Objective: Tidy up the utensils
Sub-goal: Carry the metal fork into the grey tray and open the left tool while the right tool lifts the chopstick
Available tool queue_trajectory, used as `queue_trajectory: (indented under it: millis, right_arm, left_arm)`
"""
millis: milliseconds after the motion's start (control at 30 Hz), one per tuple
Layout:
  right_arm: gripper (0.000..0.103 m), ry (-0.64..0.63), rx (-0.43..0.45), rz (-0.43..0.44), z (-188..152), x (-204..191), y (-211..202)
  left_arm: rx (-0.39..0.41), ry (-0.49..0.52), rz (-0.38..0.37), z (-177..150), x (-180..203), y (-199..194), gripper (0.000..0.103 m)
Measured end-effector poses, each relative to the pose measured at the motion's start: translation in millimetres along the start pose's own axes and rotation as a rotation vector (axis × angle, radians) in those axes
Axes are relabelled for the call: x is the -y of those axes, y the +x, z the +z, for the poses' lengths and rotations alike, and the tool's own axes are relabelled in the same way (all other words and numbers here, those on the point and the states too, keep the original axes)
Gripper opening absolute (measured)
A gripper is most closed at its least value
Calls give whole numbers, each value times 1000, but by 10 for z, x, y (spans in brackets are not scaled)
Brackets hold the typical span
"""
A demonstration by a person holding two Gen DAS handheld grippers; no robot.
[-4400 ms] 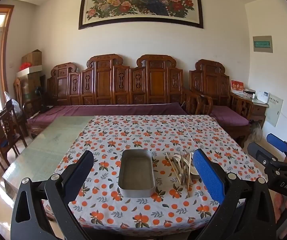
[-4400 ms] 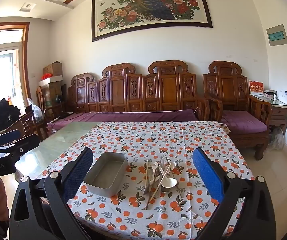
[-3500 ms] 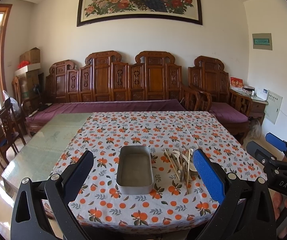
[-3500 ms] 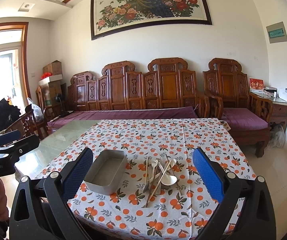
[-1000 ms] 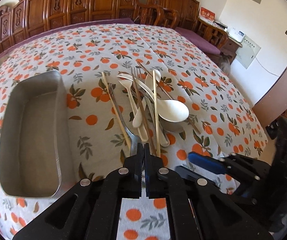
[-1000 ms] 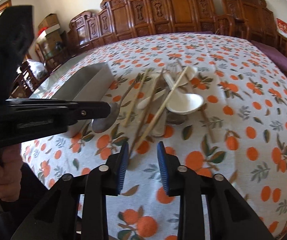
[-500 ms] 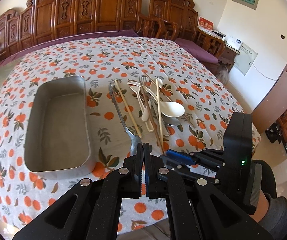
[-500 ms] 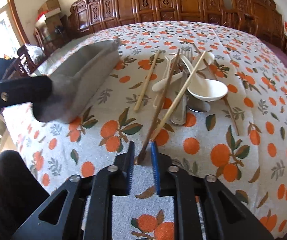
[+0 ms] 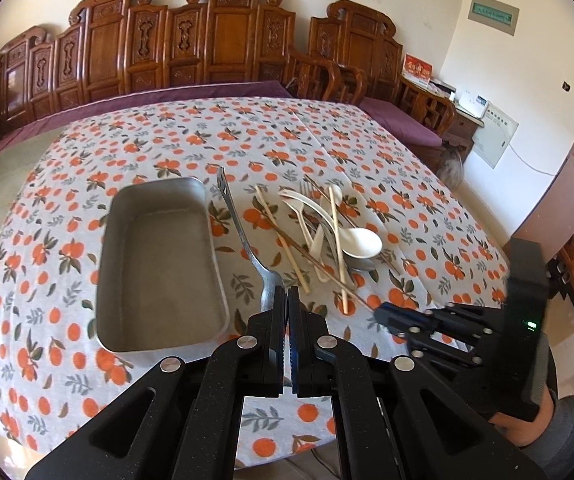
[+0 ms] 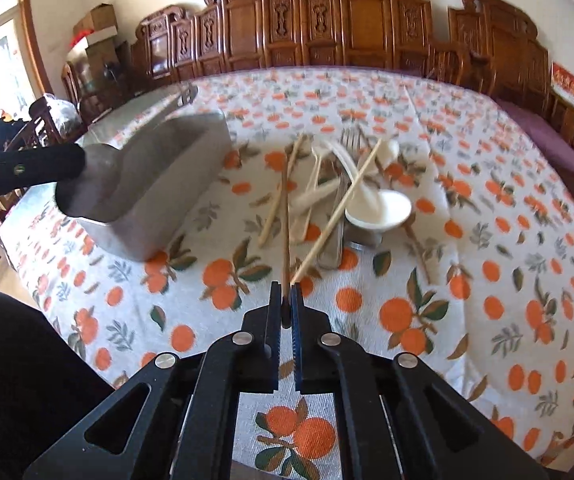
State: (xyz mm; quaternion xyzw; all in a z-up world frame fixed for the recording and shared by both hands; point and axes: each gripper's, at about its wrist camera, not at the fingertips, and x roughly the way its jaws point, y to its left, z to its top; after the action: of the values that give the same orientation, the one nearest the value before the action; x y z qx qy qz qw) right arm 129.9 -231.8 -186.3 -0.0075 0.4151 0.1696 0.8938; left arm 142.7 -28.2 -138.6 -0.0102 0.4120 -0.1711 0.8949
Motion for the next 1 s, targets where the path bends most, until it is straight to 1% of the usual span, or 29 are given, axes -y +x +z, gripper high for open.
queue_trajectory:
  millis: [267,333,367,500,600,700,767,800,867,900,933,967,1000]
  right_arm:
    - [5,-1,79,4,100,-24,-153]
    - [5,1,97,5,122,-18,-188]
    - [0,-3,107,3,133,-24,-208]
    - [0,-12,138,2,215,-19,-286]
    - [0,-22,129,-14,242,-23,-249]
    - [1,-12,99,24,240,-30,-122]
    - [1,-6,46,74,237,-67,44]
    - [1,-4,34,90,224,-91,89]
    - [6,-23,3,107,182,-192,206]
    - [11,-27,-15,118,161,-244,269]
    - [25,-24,-28,130,143,-285,320]
    - [31,-26,-42,156,123,-348,383]
    - [31,-33,-50,164,109,-386,417]
  left_arm:
    - [16,-15,18,89,-194,1,1]
    - [13,-19,25,98,-248,27,1]
    - [9,-21,29,96,-279,47,1]
    - [-12,-36,45,72,-431,149,1]
    - [-26,-53,51,47,-534,206,1]
    - [-26,-67,48,17,-605,223,1]
    - [-21,-74,44,9,-629,218,1]
    - [-18,-77,42,3,-636,210,1]
    - [-9,-83,35,-1,-643,182,1]
    - [-3,-84,30,-5,-642,160,1]
    - [0,-84,27,0,-643,151,1]
    - [3,-85,24,3,-641,136,1]
    - [5,-85,22,7,-636,125,1]
